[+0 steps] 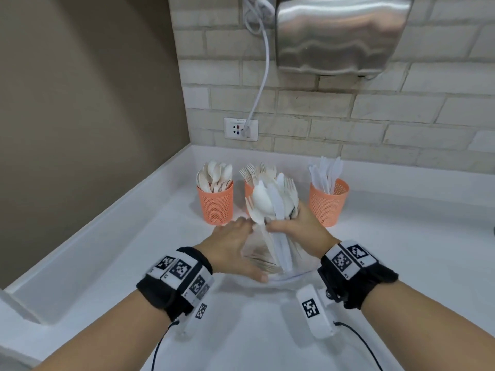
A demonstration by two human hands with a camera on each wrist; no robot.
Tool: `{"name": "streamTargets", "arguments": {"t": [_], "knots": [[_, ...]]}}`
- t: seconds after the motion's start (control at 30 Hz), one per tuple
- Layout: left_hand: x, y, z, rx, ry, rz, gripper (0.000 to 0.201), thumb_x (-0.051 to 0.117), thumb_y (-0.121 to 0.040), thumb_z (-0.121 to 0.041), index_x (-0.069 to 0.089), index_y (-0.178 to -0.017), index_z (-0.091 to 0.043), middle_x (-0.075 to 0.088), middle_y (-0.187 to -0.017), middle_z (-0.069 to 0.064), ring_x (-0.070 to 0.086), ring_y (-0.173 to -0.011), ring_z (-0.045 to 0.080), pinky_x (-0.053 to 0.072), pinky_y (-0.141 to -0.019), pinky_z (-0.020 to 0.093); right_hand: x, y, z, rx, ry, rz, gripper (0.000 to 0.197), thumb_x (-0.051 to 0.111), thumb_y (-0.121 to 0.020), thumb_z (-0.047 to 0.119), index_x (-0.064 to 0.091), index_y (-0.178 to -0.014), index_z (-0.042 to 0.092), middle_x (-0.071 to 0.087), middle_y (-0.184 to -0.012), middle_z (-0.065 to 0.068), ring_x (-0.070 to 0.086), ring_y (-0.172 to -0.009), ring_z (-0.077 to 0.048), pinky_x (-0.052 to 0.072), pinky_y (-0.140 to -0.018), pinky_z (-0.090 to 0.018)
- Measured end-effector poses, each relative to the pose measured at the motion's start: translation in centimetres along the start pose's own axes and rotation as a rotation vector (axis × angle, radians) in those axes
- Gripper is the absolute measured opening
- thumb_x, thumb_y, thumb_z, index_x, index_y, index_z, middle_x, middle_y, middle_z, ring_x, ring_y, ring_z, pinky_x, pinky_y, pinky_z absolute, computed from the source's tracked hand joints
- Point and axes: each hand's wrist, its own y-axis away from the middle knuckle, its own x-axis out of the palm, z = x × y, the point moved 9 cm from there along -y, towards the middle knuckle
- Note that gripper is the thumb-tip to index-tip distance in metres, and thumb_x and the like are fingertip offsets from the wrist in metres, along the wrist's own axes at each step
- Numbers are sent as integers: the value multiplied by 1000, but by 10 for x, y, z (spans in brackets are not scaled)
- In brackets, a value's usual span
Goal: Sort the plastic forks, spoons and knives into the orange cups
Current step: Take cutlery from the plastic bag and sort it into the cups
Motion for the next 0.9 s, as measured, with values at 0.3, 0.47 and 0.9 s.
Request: {"name": "streamTargets", "arguments": {"t": [0.3,0.47,0.9], "knots": [[53,-13,21,-112,-524,285,67,49,-84,-54,25,-142,-30,35,-136,13,34,-123,33,28,-100,47,-38,3,-3,82,-377,-222,41,59,-76,-13,55,-112,5,62,-82,-6,65,-70,-15,54,-61,-28],[16,-17,-8,-48,161,291,115,63,-65,-71,-1,-150,-27,13,-152,-7,15,-140,13,15,-116,37,-41,9,0,127,-464,-219,26,54,-80,-12,61,-97,6,63,-76,-7,64,-66,-15,55,-59,-26],[-4,-45,-48,10,1443,76,80,65,-63,-58,49,-128,-14,61,-126,18,62,-112,24,55,-87,34,-7,-6,8,330,-95,-54,63,51,-80,64,65,-112,12,72,-105,-11,69,-99,-23,54,-87,-35]]}}
